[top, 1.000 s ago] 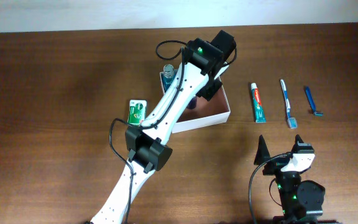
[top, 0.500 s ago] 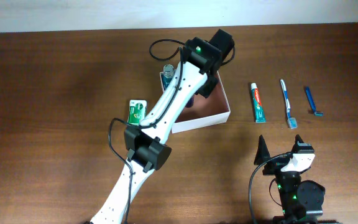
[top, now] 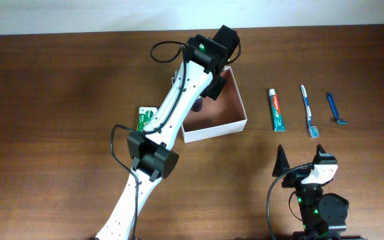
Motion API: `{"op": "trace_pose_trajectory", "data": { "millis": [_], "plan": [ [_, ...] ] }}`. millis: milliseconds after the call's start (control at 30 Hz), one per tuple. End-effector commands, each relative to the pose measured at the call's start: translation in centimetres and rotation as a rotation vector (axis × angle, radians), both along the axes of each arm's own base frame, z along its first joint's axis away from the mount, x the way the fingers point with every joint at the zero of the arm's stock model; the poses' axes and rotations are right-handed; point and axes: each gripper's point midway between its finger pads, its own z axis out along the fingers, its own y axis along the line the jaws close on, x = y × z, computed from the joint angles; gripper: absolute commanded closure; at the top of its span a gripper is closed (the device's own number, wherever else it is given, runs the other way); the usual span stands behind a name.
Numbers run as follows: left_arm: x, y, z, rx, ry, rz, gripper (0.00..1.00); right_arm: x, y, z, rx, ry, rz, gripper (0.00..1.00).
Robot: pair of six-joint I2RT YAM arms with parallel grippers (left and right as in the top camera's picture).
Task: Pack container
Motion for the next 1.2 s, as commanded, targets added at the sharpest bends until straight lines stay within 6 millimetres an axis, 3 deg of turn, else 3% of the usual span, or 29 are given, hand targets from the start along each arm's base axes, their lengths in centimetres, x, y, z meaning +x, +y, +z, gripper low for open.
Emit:
{"op": "trace_pose_trajectory", "data": {
  "millis": [0,200,400,800,1167],
  "plan": [
    [-0.7,-0.7,2.2,-0.037,-0.026,-0.011,1.0,0.0,-0.1,-0.2,0.0,0.001,-0.003,0.02],
    [-1.6,-2.8,3.2,-0.063,-0.05,-0.064,1.0,0.0,-0.1,-0.2,0.0,0.001,-0.003,0.02],
    [-3.7,-6.5,4.1,-0.185,-0.015,-0.134,1.0,0.0,-0.1,-0.2,0.0,0.001,-0.003,0.02],
    [-7.0,-8.7,3.4,-0.177,0.052,-0.201,1.0,0.0,-0.1,-0.3,0.0,0.002,-0.003,0.01],
    [-3.8,-14.2,5.6,-0.378,-0.119,-0.298,1.0,0.0,-0.1,-0.3,0.0,0.002,-0.003,0.02]
  ]
}}
